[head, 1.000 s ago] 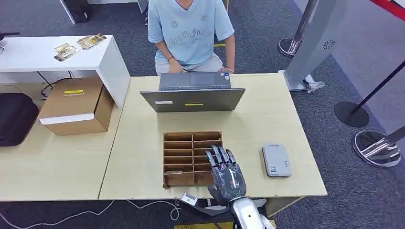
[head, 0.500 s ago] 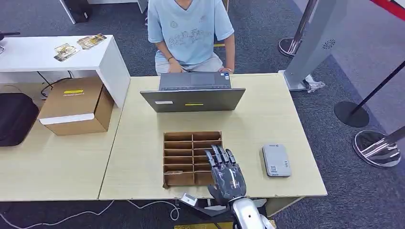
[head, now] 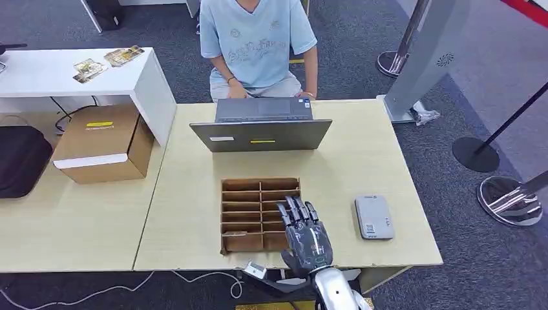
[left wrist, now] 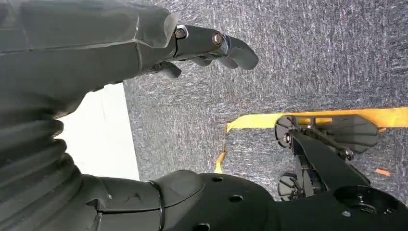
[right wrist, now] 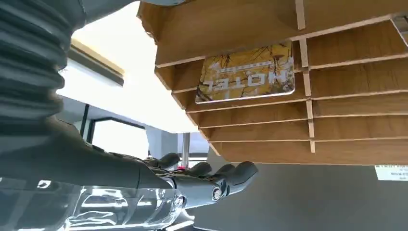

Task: Pass the card to the sensor for recognition and then transmit it.

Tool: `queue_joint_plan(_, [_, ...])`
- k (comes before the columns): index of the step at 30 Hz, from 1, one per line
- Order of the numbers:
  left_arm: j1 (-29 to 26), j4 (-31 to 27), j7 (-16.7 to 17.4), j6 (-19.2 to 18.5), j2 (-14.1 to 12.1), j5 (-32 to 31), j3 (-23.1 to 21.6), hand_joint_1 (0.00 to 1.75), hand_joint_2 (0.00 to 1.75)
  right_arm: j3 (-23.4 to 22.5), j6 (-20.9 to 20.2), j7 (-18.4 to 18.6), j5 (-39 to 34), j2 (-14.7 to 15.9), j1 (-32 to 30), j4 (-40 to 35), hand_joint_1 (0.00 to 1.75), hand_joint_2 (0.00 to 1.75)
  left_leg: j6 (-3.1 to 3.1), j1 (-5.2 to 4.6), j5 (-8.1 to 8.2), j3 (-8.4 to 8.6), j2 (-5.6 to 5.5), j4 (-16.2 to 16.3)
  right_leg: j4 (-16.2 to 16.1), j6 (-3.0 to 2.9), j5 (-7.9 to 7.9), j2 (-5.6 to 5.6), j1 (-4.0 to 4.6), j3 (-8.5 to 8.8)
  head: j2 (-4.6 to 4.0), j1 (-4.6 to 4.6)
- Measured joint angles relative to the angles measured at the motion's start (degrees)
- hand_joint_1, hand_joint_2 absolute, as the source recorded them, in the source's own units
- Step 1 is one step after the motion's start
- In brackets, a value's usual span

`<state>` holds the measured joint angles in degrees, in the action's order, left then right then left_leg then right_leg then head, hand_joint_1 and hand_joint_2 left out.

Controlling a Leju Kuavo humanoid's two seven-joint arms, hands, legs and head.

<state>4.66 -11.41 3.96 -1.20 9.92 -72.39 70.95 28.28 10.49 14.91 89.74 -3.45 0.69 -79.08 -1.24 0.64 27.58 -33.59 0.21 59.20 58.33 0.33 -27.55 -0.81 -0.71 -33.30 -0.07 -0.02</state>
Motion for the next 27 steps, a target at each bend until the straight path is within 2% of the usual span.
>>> queue_joint_plan(4, [0.0, 0.0, 0.0, -0.2, 0.0, -0.2, -0.3, 0.0, 1.75, 0.9, -1.0, 2.1, 0.3, 0.7, 0.6, 0.2, 0.0, 1.75, 0.0, 0.0, 0.0, 0.0, 0.0, 0.0, 0.0, 0.0, 0.0, 0.0, 0.0, 0.0, 0.0, 0.0])
queue_joint_plan(7, [-0.1, 0.0, 0.0, -0.2, -0.1, -0.2, -0.3, 0.0, 1.75, 1.4, -0.7, 2.3, 0.3, 1.2, 0.8, 0.3, 0.0, 1.75, 0.0, 0.0, 0.0, 0.0, 0.0, 0.0, 0.0, 0.0, 0.0, 0.0, 0.0, 0.0, 0.0, 0.0])
queue_joint_plan(13, [-0.1, 0.0, 0.0, 0.0, -0.1, -0.1, -0.3, 0.0, 1.75, 1.5, 0.3, 0.6, -0.9, 1.3, 0.9, 0.4, 0.0, 1.75, 0.0, 0.0, 0.0, 0.0, 0.0, 0.0, 0.0, 0.0, 0.0, 0.0, 0.0, 0.0, 0.0, 0.0])
queue_joint_plan(27, [-0.1, 0.0, 0.0, 0.1, -0.1, -0.1, -0.3, 0.0, 1.75, 1.5, 1.1, 0.1, -2.0, 1.3, 0.9, 0.3, 0.0, 1.75, 0.0, 0.0, 0.0, 0.0, 0.0, 0.0, 0.0, 0.0, 0.0, 0.0, 0.0, 0.0, 0.0, 0.0])
